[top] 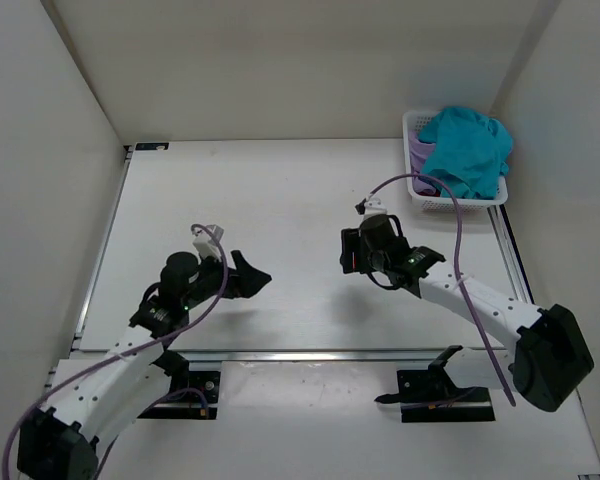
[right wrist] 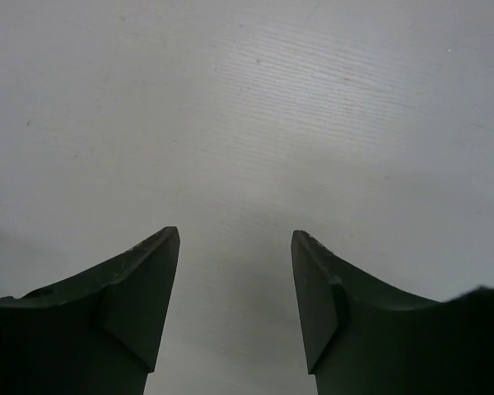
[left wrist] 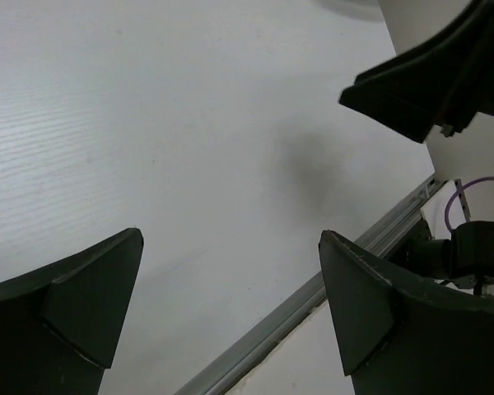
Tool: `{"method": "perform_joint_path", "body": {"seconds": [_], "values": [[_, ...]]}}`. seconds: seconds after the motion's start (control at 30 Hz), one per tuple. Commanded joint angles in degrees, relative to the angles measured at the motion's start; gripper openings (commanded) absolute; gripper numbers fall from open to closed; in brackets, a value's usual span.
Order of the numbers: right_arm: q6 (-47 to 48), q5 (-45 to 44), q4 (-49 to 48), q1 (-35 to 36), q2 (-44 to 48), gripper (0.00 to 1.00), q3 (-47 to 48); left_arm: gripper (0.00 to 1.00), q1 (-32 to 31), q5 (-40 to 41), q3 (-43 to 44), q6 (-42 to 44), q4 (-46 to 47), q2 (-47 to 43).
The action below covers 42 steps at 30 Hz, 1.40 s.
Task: Fold and stack the t-shirts
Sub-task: Grab crumpled tshirt from bin with the right arm
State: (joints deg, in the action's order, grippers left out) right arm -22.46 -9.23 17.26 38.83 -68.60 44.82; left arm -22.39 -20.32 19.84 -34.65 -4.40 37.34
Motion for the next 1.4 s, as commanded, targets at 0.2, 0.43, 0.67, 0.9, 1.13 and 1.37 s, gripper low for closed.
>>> {"method": "perform_joint_path", "body": {"seconds": [0.2, 0.43, 0.67, 0.9, 1.13, 1.37], "values": [[3.9, 3.8, -0.3, -2.8, -4.7, 0.3, 8.7, 0.99, -16.1, 12.8, 18.0, 5.2, -2.2, 20.8], [8.2, -7.8, -1.5, -1.7, -9.3, 0.19, 12.0, 0.99, -16.0, 27.2, 26.2, 11.8, -9.8, 29.7], [6.6, -0.2, -0.6, -20.5, -12.5, 0.09, 20.2, 0.99, -5.9, 1.3, 20.6, 11.9, 7.7, 30.2], [8.7, -7.6, 5.5, -31.9, -23.8, 0.38, 33.1, 0.99, -6.3, 3.5, 19.0, 8.7, 10.1, 31.2], [8.4, -8.6, 9.1, -38.7, -35.3, 0.47, 44.7, 0.46, -11.5, 6.6, 16.2, 7.6, 11.3, 30.9], [9.5, -9.8, 8.9, -41.6, -41.2, 0.51, 51.9, 0.44, -12.3, 8.0, 15.1, 6.3, 11.6, 33.1]]}}
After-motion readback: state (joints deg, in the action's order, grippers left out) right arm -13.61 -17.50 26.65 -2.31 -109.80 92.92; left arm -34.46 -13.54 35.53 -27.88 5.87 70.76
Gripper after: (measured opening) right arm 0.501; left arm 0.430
